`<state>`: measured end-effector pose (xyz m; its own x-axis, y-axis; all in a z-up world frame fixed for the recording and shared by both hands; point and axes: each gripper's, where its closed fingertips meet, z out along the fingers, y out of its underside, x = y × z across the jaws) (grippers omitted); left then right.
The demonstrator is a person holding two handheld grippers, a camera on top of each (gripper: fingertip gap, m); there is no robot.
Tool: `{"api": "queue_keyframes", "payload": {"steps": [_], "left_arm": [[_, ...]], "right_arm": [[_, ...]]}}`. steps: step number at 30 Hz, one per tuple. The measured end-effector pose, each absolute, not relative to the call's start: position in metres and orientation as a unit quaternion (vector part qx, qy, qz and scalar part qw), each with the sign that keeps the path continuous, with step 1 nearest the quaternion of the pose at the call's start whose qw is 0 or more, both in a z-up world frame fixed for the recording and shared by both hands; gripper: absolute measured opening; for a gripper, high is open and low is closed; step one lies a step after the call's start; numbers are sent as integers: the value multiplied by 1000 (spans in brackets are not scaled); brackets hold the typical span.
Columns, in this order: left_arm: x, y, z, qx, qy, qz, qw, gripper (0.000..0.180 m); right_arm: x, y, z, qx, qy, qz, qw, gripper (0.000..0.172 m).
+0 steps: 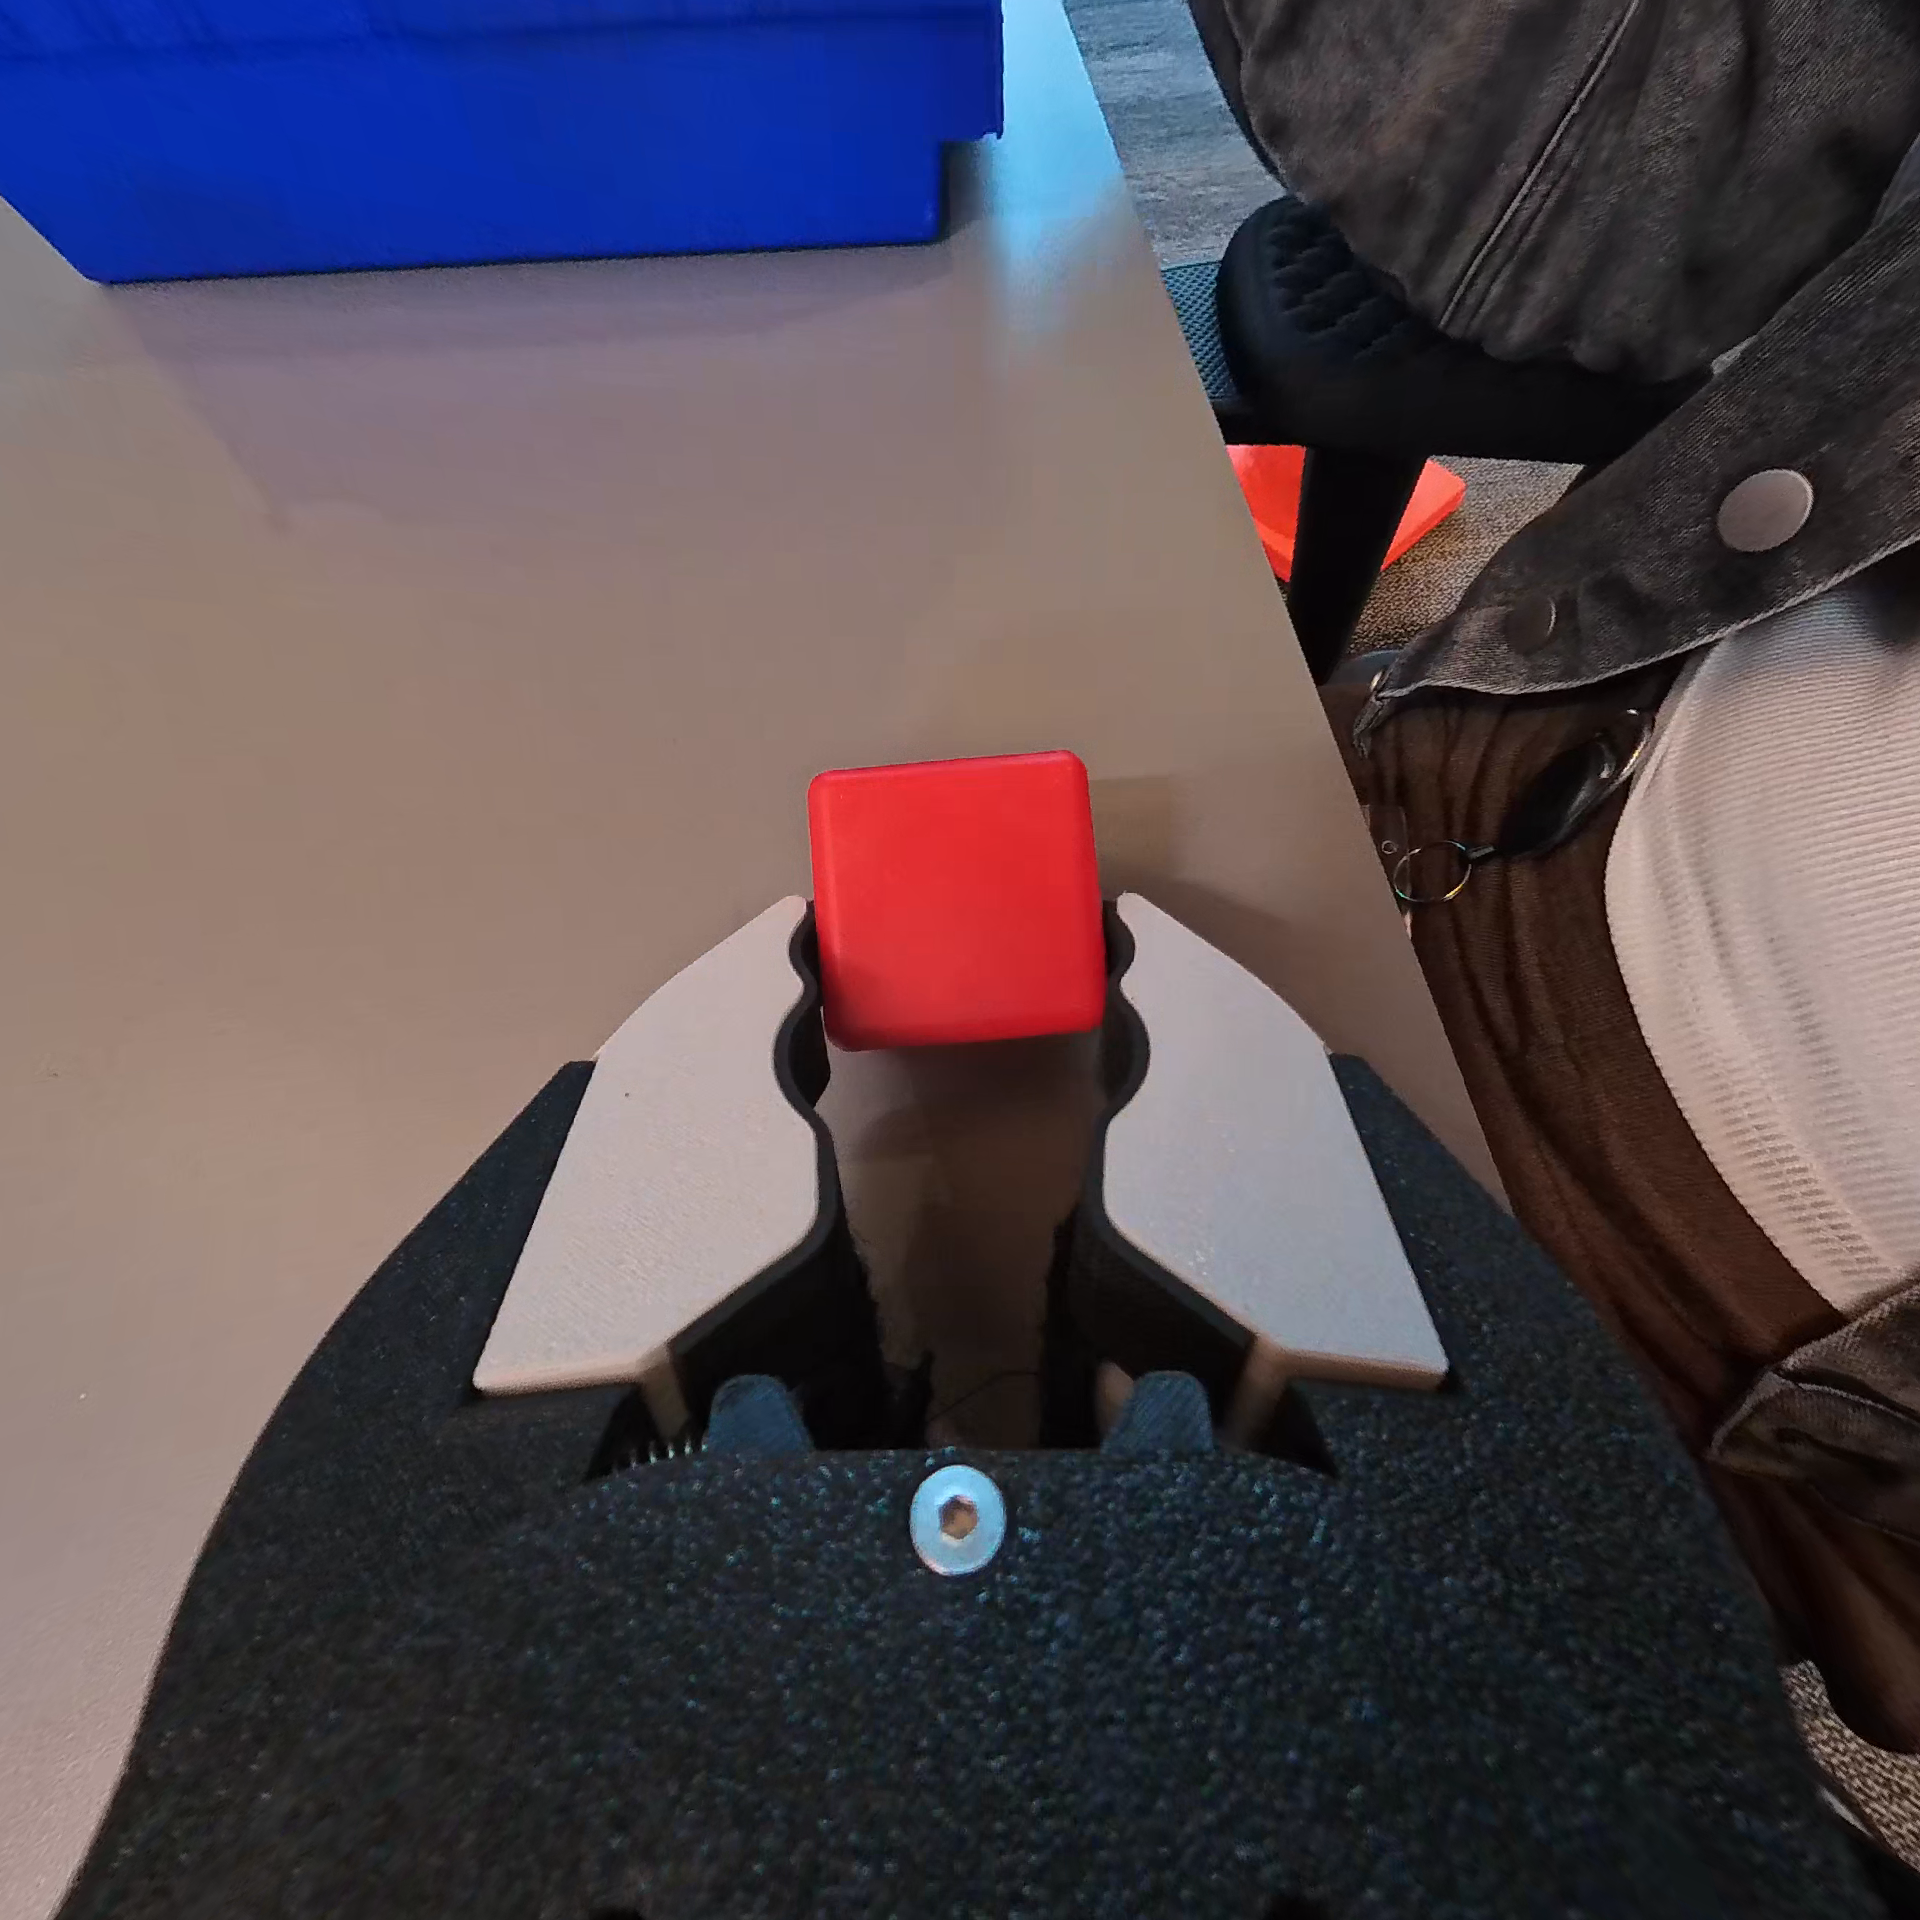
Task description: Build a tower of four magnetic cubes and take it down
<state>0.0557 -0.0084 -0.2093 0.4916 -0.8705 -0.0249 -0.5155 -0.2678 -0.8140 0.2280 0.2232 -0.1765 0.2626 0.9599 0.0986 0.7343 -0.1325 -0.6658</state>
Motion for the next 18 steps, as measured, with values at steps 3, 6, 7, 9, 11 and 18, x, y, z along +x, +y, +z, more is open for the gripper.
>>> {"api": "queue_keyframes", "payload": {"steps": [3,6,7,9,11,18], "left_arm": [[56,-8,-209,-765,453,-221,401,50],[56,-8,-209,-764,454,-221,401,50],[56,-8,-209,-764,454,-221,401,50],[56,-8,-209,-764,454,-221,401,50],[56,-8,-209,-764,454,-221,401,50],[56,-7,-209,-764,454,-218,403,50]], "right_arm": [[229,225,-188,-726,-591,181,301,50],[236,228,-201,-734,-597,163,281,50],[237,228,-203,-737,-595,162,275,50],[240,227,-205,-747,-586,169,264,50],[243,229,-205,-755,-578,167,261,57],[236,243,-130,-721,-504,211,425,69]]}}
